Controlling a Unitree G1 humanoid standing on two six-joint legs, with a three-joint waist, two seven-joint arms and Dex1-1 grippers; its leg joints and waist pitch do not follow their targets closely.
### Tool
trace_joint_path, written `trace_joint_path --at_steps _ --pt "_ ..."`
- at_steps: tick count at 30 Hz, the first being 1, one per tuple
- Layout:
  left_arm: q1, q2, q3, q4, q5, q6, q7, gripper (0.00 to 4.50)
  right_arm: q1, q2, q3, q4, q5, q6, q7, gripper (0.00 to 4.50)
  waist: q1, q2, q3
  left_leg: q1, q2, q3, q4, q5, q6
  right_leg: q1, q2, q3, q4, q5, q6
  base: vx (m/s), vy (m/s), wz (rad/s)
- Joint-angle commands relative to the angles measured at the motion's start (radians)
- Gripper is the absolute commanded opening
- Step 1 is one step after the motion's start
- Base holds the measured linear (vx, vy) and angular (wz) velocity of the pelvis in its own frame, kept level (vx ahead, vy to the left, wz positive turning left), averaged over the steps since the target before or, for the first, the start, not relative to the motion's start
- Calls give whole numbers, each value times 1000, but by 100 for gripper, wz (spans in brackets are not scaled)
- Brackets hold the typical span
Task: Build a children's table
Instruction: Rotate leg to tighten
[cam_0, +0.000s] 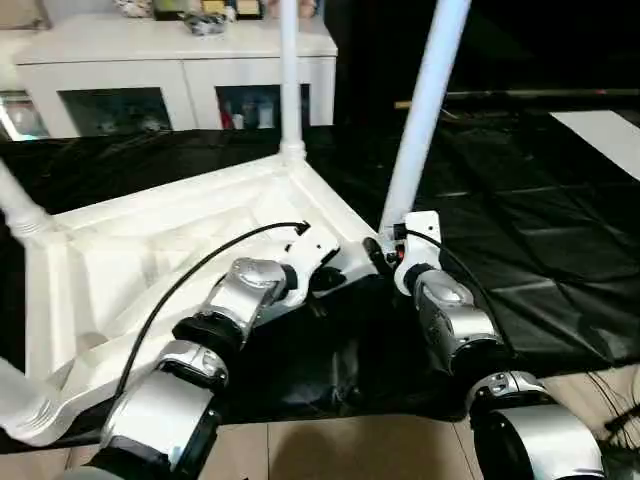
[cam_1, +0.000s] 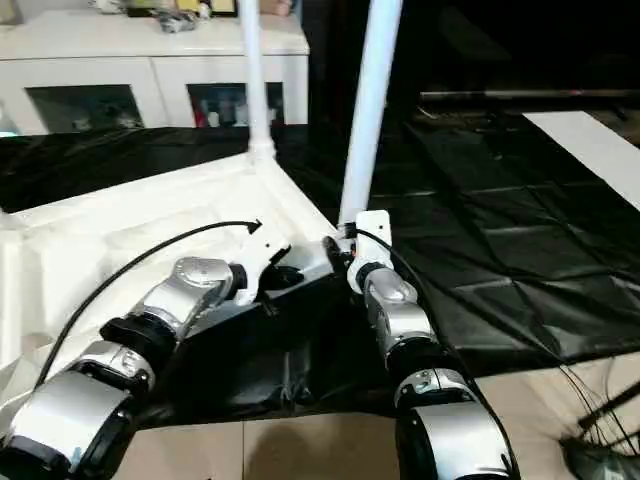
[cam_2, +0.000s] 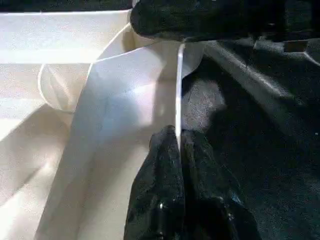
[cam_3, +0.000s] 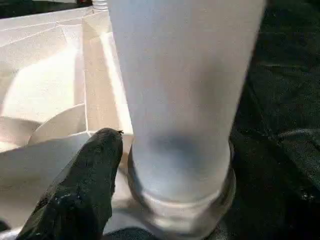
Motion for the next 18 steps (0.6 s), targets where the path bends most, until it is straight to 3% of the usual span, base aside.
trace_joint_path --at_steps 1,4,8,9,13,14,16,18 --pt "16 -1 -22 8 15 -2 -30 0 -6 -5 55 -20 -19 -23 99 385 3 -9 -47 10 52 -32 -91 -402 18 17 -59 27 -71 -322 -169 0 0 0" --pt "26 17 -26 -6 12 -11 -66 0 -1 -38 68 -42 -26 -41 146 420 7 -8 -49 11 54 -23 -84 -355 39 13 -59 28 -66 -271 -198 0 0 0" --pt "51 67 -31 -44 -2 -25 -175 0 41 -152 125 -122 -38 -68 385 420 11 -12 -51 6 56 -18 -79 -320 63 16 -57 27 -65 -272 -202 0 0 0" --pt "64 88 -35 -66 -13 -29 -236 0 75 -204 155 -172 -33 -77 517 420 16 -14 -52 3 56 -15 -74 -294 79 21 -53 25 -59 -228 -212 56 -20 3" --pt "88 120 -53 -111 -24 -29 -334 0 117 -265 180 -234 -10 -80 662 420 25 -16 -56 -4 57 -8 -60 -215 116 21 -52 25 -43 -127 -250 70 -23 1" --pt "103 137 -62 -142 -31 -22 -390 0 135 -295 191 -260 0 -82 727 420 30 -15 -59 -7 60 -9 -56 -187 128 26 -53 25 -33 -79 -265 76 -30 -2" --pt "130 174 -82 -206 -44 2 -487 0 158 -338 202 -298 16 -84 810 420 40 -12 -71 -10 58 -4 -39 -74 162 30 -47 23 -7 113 -305 75 -34 -3" --pt "144 193 -91 -237 -47 11 -527 0 166 -355 203 -322 27 -76 838 420 45 -13 -74 -10 55 1 -28 -23 195 25 -42 22 4 222 -327 33 -17 0"
